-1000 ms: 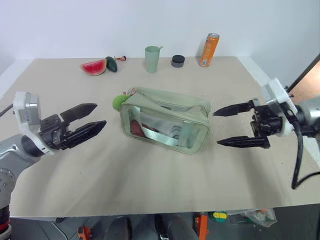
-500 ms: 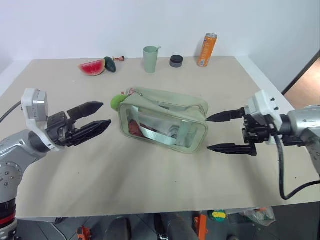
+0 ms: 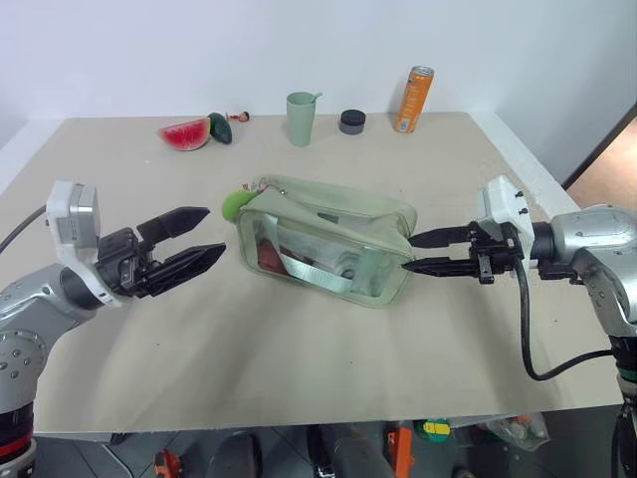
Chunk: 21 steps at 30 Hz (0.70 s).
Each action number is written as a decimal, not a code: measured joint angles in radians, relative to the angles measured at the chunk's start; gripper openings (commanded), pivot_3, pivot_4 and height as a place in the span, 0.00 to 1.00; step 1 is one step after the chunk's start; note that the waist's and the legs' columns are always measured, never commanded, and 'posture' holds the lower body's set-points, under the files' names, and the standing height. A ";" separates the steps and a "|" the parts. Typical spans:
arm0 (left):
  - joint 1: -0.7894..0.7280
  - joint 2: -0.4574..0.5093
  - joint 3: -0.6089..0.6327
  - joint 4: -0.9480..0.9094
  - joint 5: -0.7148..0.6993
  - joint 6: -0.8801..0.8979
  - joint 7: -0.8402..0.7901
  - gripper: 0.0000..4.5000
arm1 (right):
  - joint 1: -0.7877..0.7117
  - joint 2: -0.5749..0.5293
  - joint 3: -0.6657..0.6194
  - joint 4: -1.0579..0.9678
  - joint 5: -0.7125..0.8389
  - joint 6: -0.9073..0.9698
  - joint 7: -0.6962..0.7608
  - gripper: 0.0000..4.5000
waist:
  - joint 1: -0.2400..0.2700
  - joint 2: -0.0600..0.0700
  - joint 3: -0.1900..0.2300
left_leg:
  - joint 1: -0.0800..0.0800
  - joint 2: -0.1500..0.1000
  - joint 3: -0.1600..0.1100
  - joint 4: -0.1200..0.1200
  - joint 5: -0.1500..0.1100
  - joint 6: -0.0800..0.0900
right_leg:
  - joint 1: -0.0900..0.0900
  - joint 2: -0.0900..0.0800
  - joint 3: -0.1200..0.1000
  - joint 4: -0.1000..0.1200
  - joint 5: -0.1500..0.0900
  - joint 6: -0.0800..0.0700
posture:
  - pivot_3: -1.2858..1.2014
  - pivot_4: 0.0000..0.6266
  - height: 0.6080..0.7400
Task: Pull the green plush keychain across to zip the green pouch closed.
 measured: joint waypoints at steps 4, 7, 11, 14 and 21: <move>0.000 -0.005 0.002 -0.002 0.000 -0.001 0.005 1.00 | -0.001 0.000 0.002 0.006 -0.008 -0.013 0.008 0.01 | 0.000 0.000 0.000 | 0.000 0.000 0.000 0.000 0.000 0.000 | 0.000 0.000 0.000 0.000 0.000 0.000 | 0.52 0.24 1.00; 0.000 -0.007 0.002 -0.002 0.000 -0.001 0.010 1.00 | -0.004 0.002 0.003 0.013 -0.017 -0.021 0.010 0.01 | 0.000 0.000 0.000 | 0.000 0.000 0.000 0.000 0.000 0.000 | 0.000 0.000 0.000 0.000 0.000 0.000 | 0.52 0.24 1.00; 0.004 -0.008 0.010 -0.002 0.000 -0.002 0.010 1.00 | -0.021 0.003 0.020 0.027 -0.041 -0.057 0.033 0.01 | 0.000 0.000 0.000 | 0.000 0.000 0.000 0.000 0.000 0.000 | 0.000 0.000 0.000 0.000 0.000 0.000 | 0.52 0.24 1.00; 0.003 -0.008 0.033 0.001 -0.005 -0.003 0.012 1.00 | -0.041 0.003 0.038 0.069 -0.065 -0.105 0.068 0.01 | 0.000 0.000 0.000 | 0.000 0.000 0.000 0.000 0.000 0.000 | 0.000 0.000 0.000 0.000 0.000 0.000 | 0.52 0.24 1.00; -0.033 -0.018 0.127 0.121 -0.044 -0.008 0.064 1.00 | -0.110 0.002 0.064 0.221 -0.135 -0.255 0.152 0.01 | 0.001 0.000 0.000 | 0.000 0.000 0.000 0.000 0.000 0.000 | 0.000 -0.001 0.000 0.000 0.000 0.000 | 0.52 0.24 1.00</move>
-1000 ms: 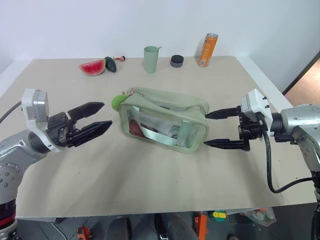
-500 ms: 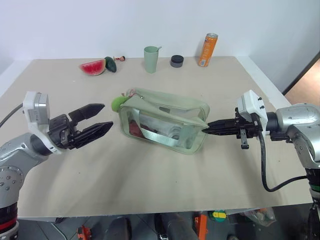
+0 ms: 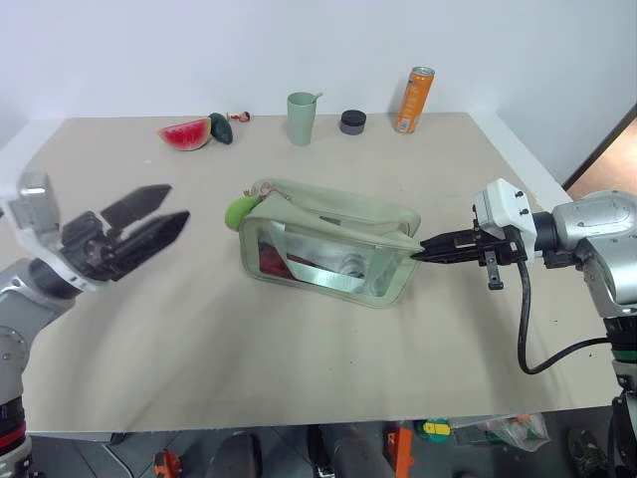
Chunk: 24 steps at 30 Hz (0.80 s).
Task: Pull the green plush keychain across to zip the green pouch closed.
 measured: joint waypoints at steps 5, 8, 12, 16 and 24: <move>0.000 -0.007 0.032 0.074 -0.002 -0.001 0.023 1.00 | -0.051 0.000 0.013 0.072 -0.024 -0.049 0.041 0.01 | 0.000 0.000 0.000 | -0.001 0.000 0.000 0.000 0.000 0.000 | 0.000 -0.002 0.000 0.000 0.000 0.000 | 0.52 0.24 1.00; 0.015 -0.009 0.025 0.067 0.001 0.005 0.016 1.00 | -0.067 0.007 0.021 0.100 -0.043 -0.071 0.047 0.01 | 0.000 -0.001 0.000 | -0.001 0.000 0.000 0.000 0.000 0.000 | 0.000 -0.002 0.001 0.000 0.000 0.000 | 0.52 0.24 1.00; 0.059 0.003 -0.020 -0.009 0.016 0.025 -0.026 1.00 | -0.070 0.020 0.023 0.104 -0.059 -0.085 0.045 0.01 | 0.000 -0.001 0.000 | 0.000 0.000 0.000 0.000 0.000 -0.001 | 0.000 -0.002 0.001 0.000 0.000 0.000 | 0.52 0.24 1.00; 0.097 0.053 -0.094 -0.105 0.061 0.033 -0.091 1.00 | -0.070 0.031 0.023 0.104 -0.063 -0.086 0.043 0.01 | -0.001 -0.001 0.000 | 0.001 0.000 0.000 0.000 0.000 -0.001 | 0.000 0.000 0.001 0.000 0.000 0.000 | 0.52 0.24 1.00; 0.062 0.055 -0.150 -0.049 0.143 0.029 -0.115 1.00 | -0.070 0.044 0.023 0.100 -0.065 -0.085 0.043 0.01 | -0.001 -0.001 0.000 | 0.002 0.002 0.000 0.000 0.000 -0.001 | 0.000 0.004 0.000 0.001 0.000 0.000 | 0.52 0.24 1.00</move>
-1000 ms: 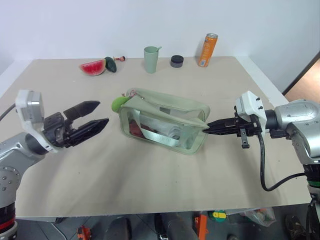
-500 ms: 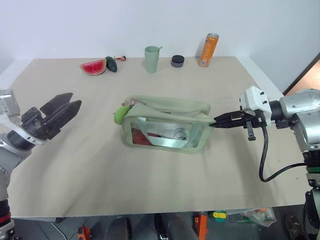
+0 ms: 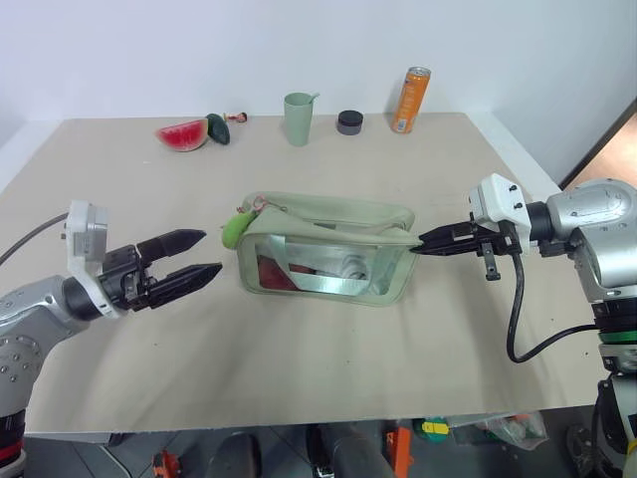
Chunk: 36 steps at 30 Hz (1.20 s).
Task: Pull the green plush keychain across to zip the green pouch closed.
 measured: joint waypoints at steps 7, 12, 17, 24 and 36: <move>-0.068 -0.028 -0.054 0.089 0.063 -0.010 -0.017 1.00 | 0.003 -0.001 -0.003 -0.018 -0.004 0.005 0.000 0.01 | -0.001 0.000 0.000 | 0.000 0.001 0.000 -0.001 0.000 0.000 | 0.000 0.000 0.001 0.000 0.000 0.000 | 0.52 0.24 1.00; -0.116 -0.060 -0.094 0.124 0.092 -0.012 -0.025 0.75 | 0.015 -0.002 -0.007 -0.035 -0.004 0.012 -0.009 0.00 | -0.001 0.000 0.000 | 0.000 0.001 0.000 0.000 0.000 0.000 | 0.000 0.000 0.001 0.000 0.000 0.000 | 0.52 0.24 1.00; -0.124 -0.087 -0.104 0.132 0.102 -0.012 -0.040 0.38 | 0.027 -0.002 -0.015 -0.049 -0.004 0.016 -0.015 0.00 | -0.002 0.000 0.000 | 0.000 0.001 0.000 0.000 0.000 0.000 | 0.000 0.001 0.001 0.000 0.000 0.000 | 0.52 0.24 1.00; -0.130 -0.095 -0.104 0.132 0.103 -0.012 -0.044 0.00 | 0.032 -0.002 -0.018 -0.053 -0.004 0.018 -0.018 0.00 | -0.002 0.000 0.000 | 0.000 0.001 0.000 0.000 0.000 0.000 | 0.000 0.001 0.001 0.000 0.000 0.000 | 0.52 0.24 1.00; -0.157 -0.133 -0.099 0.132 0.102 -0.021 -0.004 0.00 | 0.032 -0.002 -0.018 -0.053 -0.007 0.011 -0.018 0.00 | -0.001 0.000 0.000 | 0.000 0.001 0.000 0.000 0.000 0.000 | 0.000 0.001 0.001 0.000 0.000 0.000 | 0.52 0.24 1.00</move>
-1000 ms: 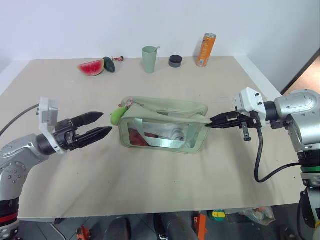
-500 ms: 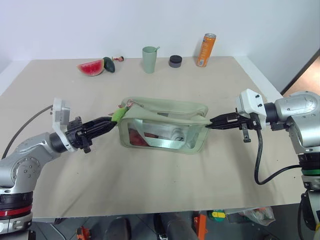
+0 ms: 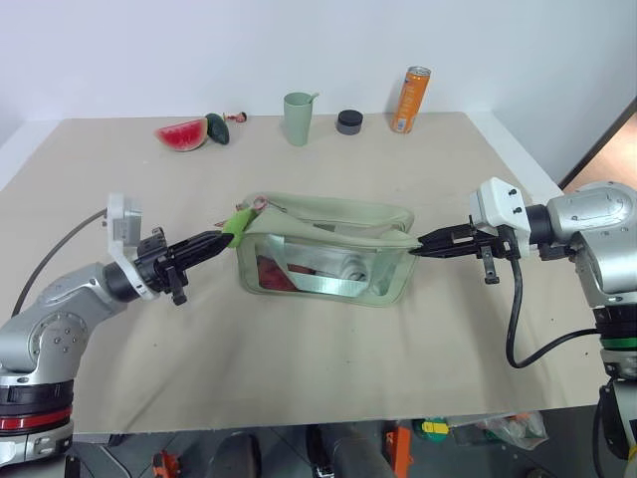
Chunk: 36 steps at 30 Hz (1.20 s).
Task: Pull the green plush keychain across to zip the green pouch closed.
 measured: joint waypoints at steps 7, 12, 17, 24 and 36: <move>-0.127 -0.016 0.012 -0.045 -0.043 -0.006 0.047 0.00 | -0.003 0.000 0.000 0.005 -0.006 -0.008 0.000 0.00 | 0.000 0.000 0.000 | 0.000 0.000 0.000 0.000 0.000 0.000 | 0.000 0.000 0.000 0.000 0.000 0.000 | 0.52 0.24 1.00; -0.174 -0.009 -0.013 -0.087 -0.031 -0.007 0.046 0.00 | -0.003 0.003 0.001 0.006 -0.007 -0.010 -0.001 0.00 | -0.001 0.000 0.000 | 0.000 0.000 0.000 0.000 0.000 0.000 | 0.000 0.000 0.001 0.000 0.000 0.000 | 0.52 0.24 1.00; -0.174 0.015 -0.083 -0.113 0.009 -0.007 0.008 0.00 | -0.003 0.003 0.001 0.006 -0.007 -0.010 -0.004 0.00 | 0.000 0.000 0.000 | 0.000 0.000 0.000 0.000 0.000 -0.001 | 0.000 0.000 0.001 0.000 0.000 0.000 | 0.52 0.24 1.00; -0.158 0.039 -0.164 -0.096 0.115 -0.012 -0.020 0.00 | 0.001 0.003 0.001 0.003 -0.007 -0.007 -0.017 0.00 | 0.000 0.000 0.000 | 0.000 0.000 0.000 0.000 0.000 -0.001 | 0.000 0.000 0.000 0.000 0.000 0.000 | 0.52 0.24 1.00; -0.206 -0.012 -0.109 -0.064 0.037 0.013 0.008 0.88 | 0.008 0.003 0.000 -0.013 -0.006 0.002 -0.024 0.00 | -0.001 0.000 0.000 | 0.000 0.000 0.000 0.000 0.000 -0.001 | 0.000 0.001 0.000 0.000 0.000 0.001 | 0.52 0.24 1.00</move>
